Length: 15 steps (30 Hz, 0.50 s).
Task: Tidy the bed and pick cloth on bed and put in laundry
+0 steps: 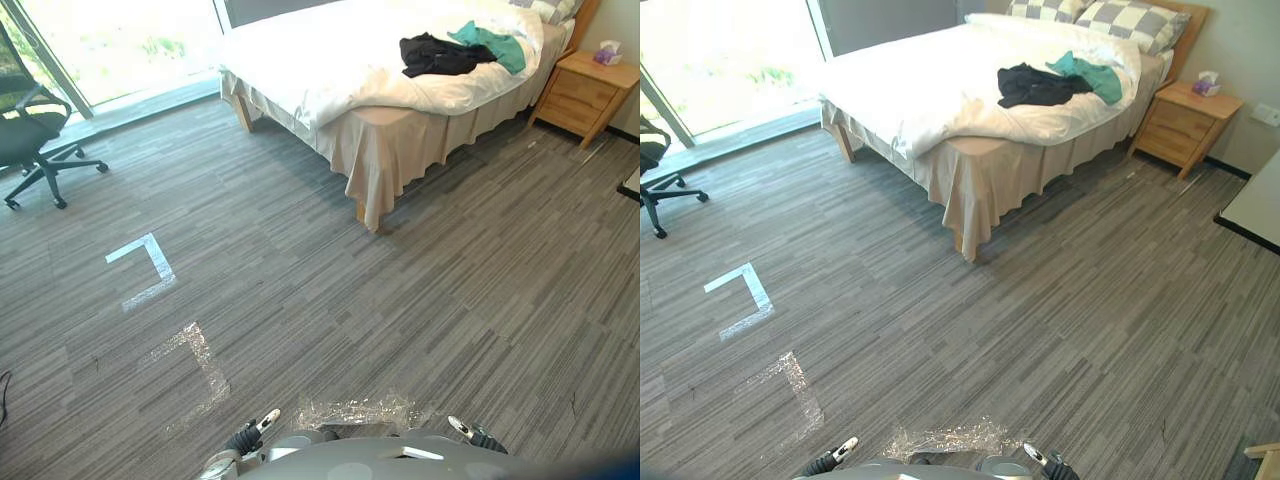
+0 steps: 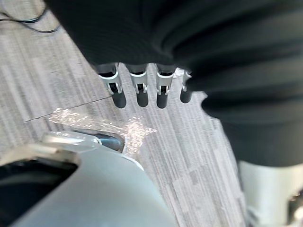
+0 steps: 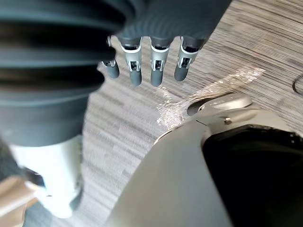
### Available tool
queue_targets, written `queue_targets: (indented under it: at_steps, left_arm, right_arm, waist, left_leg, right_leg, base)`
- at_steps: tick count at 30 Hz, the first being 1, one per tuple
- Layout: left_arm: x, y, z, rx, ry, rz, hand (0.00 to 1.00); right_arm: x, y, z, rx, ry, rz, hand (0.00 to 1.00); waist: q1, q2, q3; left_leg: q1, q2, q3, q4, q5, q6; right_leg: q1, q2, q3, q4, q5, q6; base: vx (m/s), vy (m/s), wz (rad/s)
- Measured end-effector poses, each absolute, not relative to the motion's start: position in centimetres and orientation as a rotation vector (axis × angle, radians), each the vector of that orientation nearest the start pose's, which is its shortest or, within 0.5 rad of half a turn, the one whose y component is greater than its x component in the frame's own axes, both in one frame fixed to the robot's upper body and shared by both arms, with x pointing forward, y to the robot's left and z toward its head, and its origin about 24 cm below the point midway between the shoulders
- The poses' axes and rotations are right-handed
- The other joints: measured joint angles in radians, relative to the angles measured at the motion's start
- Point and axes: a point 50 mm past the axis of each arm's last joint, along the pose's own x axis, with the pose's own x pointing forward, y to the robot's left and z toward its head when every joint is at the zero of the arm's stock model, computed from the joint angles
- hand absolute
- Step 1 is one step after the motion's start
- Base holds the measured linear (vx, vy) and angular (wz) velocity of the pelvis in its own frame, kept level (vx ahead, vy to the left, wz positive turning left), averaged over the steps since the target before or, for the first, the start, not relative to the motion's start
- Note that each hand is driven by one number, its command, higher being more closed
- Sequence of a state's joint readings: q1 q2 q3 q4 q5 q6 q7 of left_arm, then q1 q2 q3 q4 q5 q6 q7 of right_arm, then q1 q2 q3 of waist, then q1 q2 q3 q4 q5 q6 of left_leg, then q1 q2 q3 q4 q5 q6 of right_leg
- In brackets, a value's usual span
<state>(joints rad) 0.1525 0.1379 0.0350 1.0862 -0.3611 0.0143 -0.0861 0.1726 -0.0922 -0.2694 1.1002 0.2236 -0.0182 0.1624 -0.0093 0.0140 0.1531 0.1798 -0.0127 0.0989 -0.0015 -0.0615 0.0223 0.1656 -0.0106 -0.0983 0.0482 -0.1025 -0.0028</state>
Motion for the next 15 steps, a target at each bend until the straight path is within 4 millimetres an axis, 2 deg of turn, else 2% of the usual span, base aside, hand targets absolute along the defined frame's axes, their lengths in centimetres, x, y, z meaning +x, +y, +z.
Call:
queue_targets:
  at_steps: [7,10,15]
  left_arm:
    - [5.56,20.76,-16.8,-0.232,1.213,0.239,0.0]
    - [5.68,20.74,-16.82,-0.227,1.229,0.227,0.0]
    - [5.44,20.73,-16.93,-0.231,1.288,0.217,0.0]
  right_arm:
    - [5.13,-20.94,-16.81,0.372,1.138,-0.352,0.0]
    - [5.13,-20.92,-16.82,0.376,1.137,-0.356,0.0]
    - [5.26,-20.91,-16.81,0.377,1.134,-0.355,0.0]
  waist:
    - [0.002,-0.007,0.0]
    - [0.004,-0.008,0.0]
    - [0.003,-0.009,0.002]
  left_leg:
    - [0.05,0.006,0.004,-0.032,-0.016,-0.026]
    - [0.054,0.009,0.009,-0.033,-0.018,-0.06]
    - [0.062,0.012,0.031,-0.034,-0.018,-0.062]
  right_leg:
    - [0.052,0.006,-0.022,-0.039,0.002,0.03]
    - [0.054,0.006,-0.025,-0.039,0.004,0.046]
    - [0.055,0.008,-0.024,-0.039,0.004,0.047]
  base:
    - [0.07,-0.013,0.0]
    - [0.01,-0.016,-0.04]
    - [-0.02,-0.034,-0.11]
